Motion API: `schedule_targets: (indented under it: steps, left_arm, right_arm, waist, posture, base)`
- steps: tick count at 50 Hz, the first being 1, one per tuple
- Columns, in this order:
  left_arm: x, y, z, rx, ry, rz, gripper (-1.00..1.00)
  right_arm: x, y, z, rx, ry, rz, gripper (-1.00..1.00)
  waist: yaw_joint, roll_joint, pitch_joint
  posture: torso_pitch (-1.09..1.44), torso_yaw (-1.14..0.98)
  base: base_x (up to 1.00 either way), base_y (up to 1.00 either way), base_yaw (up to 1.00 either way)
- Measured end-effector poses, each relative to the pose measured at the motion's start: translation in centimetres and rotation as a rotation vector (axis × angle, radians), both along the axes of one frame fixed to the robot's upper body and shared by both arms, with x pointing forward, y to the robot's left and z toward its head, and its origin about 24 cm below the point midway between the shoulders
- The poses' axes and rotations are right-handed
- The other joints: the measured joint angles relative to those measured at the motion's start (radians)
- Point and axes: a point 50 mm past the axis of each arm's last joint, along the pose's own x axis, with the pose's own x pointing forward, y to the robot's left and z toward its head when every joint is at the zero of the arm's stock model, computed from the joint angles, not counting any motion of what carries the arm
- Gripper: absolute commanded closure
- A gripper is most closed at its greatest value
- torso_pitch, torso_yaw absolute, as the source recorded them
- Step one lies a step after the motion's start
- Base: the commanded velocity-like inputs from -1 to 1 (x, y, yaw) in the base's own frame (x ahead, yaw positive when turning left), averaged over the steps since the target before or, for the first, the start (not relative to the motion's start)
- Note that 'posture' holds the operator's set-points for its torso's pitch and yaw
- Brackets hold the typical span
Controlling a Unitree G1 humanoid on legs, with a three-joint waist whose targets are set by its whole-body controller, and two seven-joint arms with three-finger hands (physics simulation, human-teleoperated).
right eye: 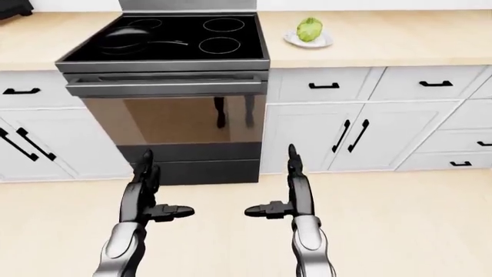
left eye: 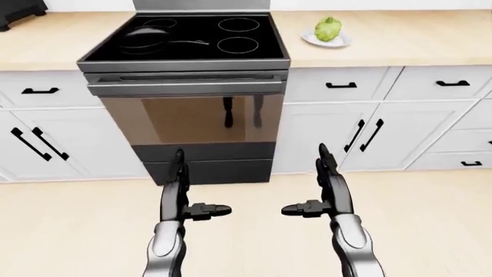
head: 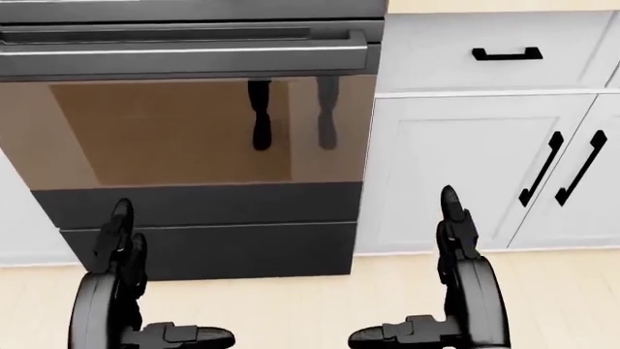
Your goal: Pick the artichoke from the plate and place it in the pan.
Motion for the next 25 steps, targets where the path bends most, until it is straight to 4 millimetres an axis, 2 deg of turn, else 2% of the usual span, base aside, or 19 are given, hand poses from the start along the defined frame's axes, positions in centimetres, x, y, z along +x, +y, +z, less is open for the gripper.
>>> schedule_targets:
  steps: [13, 25]
  left_arm:
    - [2.5, -0.2, 4.2, 0.007, -0.041, -0.005, -1.0]
    - [4.9, 0.3, 8.7, 0.011, -0.076, 0.003, -1.0]
  right_arm:
    - [1.7, -0.4, 3.4, -0.024, -0.001, -0.029, -1.0]
    - [3.4, 0.0, 9.1, 0.004, -0.058, -0.031, -1.0]
  waist:
    - [0.0, 0.001, 0.002]
    - [0.002, 0.001, 0.002]
  posture:
    - [0.0, 0.0]
    - [0.0, 0.0]
  base:
    - [0.0, 0.0, 0.0]
    - [0.0, 0.0, 0.0]
